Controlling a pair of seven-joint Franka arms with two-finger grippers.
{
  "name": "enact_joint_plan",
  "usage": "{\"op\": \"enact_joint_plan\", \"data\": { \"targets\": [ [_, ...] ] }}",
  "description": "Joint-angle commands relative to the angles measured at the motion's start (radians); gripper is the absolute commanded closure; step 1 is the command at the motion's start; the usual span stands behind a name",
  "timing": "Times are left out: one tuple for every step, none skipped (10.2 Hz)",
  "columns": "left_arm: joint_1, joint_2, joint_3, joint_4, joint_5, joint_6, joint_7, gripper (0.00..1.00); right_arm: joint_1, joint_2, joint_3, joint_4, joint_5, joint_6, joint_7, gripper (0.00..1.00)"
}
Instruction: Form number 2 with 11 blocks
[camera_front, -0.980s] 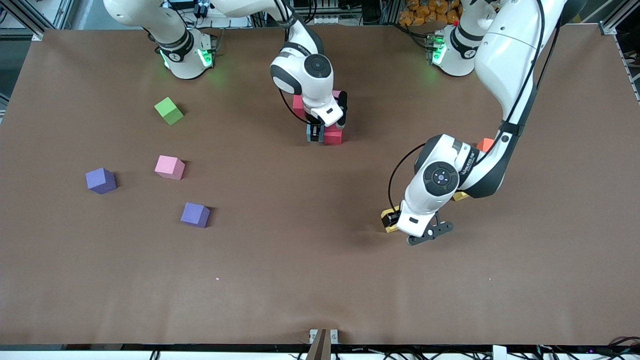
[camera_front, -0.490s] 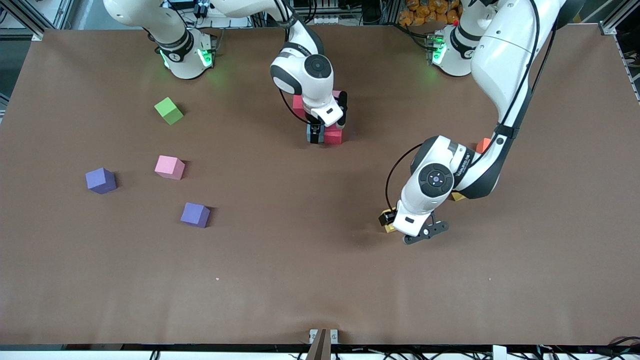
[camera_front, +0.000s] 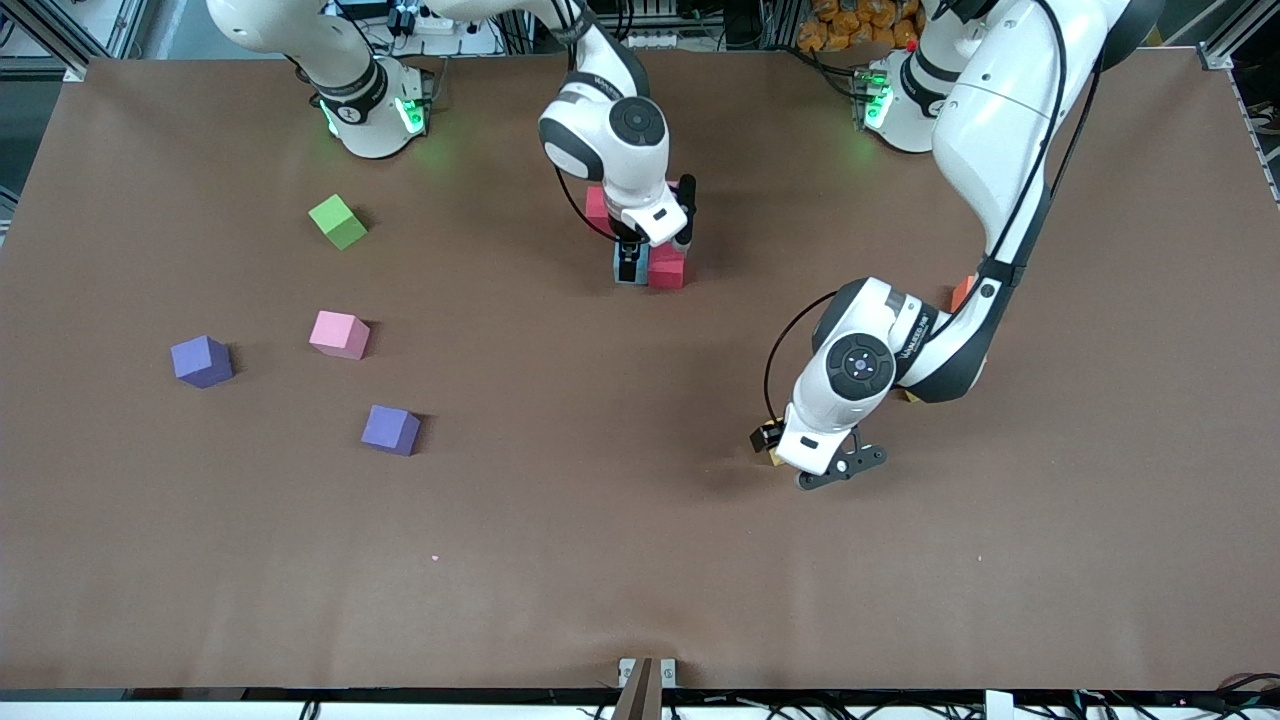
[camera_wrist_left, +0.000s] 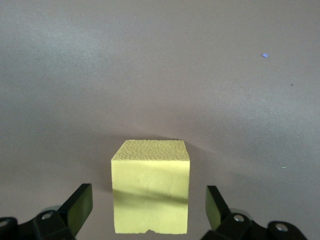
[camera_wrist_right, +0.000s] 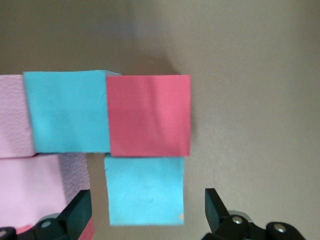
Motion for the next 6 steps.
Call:
{"op": "enact_joint_plan", "data": {
  "targets": [
    [-0.018, 0.022, 0.014, 0.028, -0.022, 0.003, 0.034, 0.00, -0.032, -0.086, 0.003, -0.016, 0.030, -0.077, -0.002, 0.00],
    [-0.018, 0.028, 0.014, 0.027, -0.019, 0.003, 0.034, 0.00, -0.080, -0.120, 0.001, -0.010, 0.034, -0.125, 0.000, 0.00],
    [-0.018, 0.030, 0.014, 0.025, -0.019, 0.003, 0.034, 0.00, -0.141, -0.138, -0.002, -0.007, 0.035, -0.151, 0.003, 0.00],
    [-0.018, 0.036, 0.014, 0.024, -0.016, 0.003, 0.035, 0.00, -0.231, -0.146, -0.005, 0.004, 0.035, -0.157, 0.003, 0.00],
    [-0.018, 0.042, 0.014, 0.024, -0.014, 0.003, 0.035, 0.00, -0.315, -0.139, -0.006, 0.033, 0.032, -0.163, -0.011, 0.00],
    [-0.018, 0.042, 0.014, 0.022, -0.013, 0.003, 0.035, 0.03, -0.398, -0.133, -0.008, 0.061, 0.032, -0.168, -0.040, 0.00]
  ]
}}
